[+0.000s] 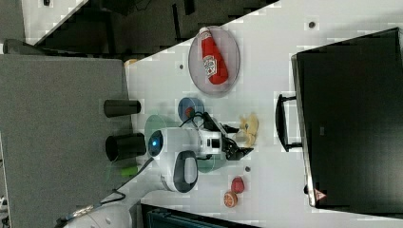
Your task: Pick banana from table and place on oven.
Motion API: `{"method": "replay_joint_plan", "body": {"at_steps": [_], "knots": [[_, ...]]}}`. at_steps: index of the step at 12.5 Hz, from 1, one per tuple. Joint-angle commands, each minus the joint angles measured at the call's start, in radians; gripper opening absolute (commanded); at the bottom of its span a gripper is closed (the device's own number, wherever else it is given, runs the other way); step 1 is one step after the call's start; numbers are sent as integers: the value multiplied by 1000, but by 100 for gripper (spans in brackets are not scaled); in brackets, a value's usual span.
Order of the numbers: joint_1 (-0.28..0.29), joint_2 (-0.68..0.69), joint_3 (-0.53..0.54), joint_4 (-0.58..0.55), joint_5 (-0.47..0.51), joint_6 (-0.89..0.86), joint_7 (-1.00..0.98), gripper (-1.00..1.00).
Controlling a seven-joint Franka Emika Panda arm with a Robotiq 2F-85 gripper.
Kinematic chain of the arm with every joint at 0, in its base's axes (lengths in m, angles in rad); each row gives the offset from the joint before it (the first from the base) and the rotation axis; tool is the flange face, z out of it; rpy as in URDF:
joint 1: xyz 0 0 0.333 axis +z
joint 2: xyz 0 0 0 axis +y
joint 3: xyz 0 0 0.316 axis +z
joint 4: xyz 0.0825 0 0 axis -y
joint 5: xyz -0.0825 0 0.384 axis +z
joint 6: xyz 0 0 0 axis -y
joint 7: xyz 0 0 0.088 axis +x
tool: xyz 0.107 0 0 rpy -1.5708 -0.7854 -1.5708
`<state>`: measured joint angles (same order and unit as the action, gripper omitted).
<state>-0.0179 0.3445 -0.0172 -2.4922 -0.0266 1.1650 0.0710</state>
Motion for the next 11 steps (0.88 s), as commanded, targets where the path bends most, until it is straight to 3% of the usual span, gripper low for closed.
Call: {"method": "replay_joint_plan", "body": {"at_steps": [1,6,7,11], "knots": [[-10,-17,9,6,8,53,33,69],[-10,-16,9,9,8,60,33,-48],[-10,-16,9,11,8,60,33,-58],[-9,-102,9,42,8,47,33,-58]]}}
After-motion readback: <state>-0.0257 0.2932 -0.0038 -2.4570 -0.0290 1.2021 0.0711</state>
